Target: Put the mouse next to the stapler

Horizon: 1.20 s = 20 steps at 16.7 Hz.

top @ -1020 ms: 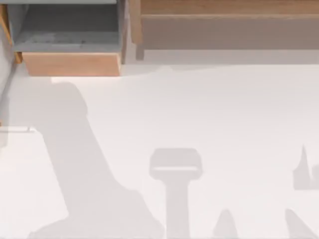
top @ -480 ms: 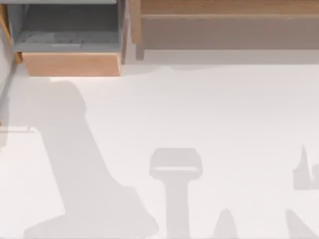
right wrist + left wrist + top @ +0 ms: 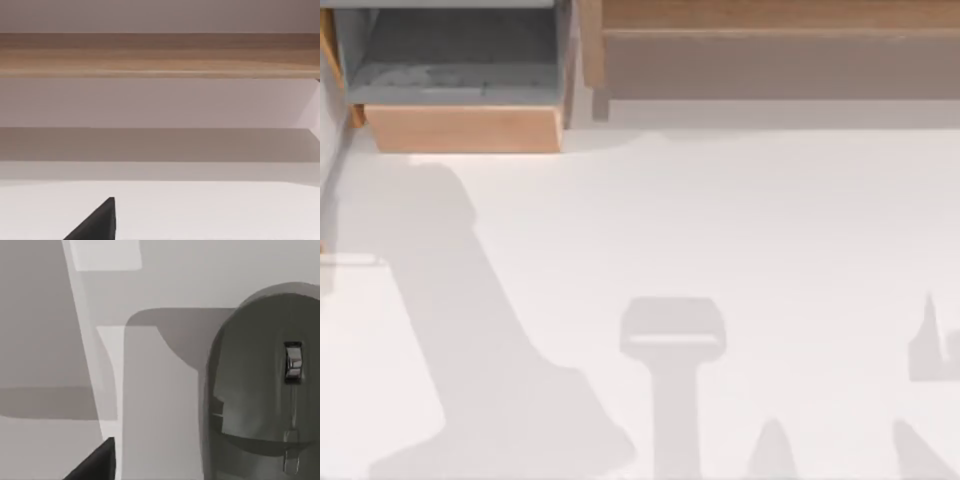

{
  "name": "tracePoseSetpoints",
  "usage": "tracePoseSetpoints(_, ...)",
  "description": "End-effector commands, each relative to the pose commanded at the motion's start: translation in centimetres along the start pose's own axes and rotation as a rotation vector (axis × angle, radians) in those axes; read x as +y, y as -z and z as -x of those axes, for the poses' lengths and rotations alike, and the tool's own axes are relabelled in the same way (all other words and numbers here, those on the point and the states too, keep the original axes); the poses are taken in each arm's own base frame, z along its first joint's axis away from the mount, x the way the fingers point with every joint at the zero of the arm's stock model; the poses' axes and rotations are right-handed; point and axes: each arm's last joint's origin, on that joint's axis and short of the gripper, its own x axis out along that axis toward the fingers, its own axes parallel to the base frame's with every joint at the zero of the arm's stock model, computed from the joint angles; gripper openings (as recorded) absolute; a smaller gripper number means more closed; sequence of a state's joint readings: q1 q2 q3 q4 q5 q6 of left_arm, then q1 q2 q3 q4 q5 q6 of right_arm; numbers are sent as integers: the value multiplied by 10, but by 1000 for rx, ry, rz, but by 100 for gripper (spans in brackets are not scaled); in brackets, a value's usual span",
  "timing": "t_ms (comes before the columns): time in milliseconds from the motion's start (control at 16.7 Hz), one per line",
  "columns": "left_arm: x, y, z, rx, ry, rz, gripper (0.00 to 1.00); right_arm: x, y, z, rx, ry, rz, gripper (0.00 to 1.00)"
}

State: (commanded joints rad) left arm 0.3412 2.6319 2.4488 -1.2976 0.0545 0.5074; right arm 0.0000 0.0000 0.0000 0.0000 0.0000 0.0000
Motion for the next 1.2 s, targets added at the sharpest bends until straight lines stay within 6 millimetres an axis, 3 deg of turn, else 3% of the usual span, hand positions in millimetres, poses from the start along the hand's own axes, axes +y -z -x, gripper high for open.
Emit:
tracePoseSetpoints(420, -3, -3, -11, -2, -1, 0, 100, 0, 0, 0, 0, 0, 0, 100)
tracePoseSetpoints(1200, -3, -3, -11, -2, -1, 0, 2, 0, 0, 0, 0, 0, 0, 100)
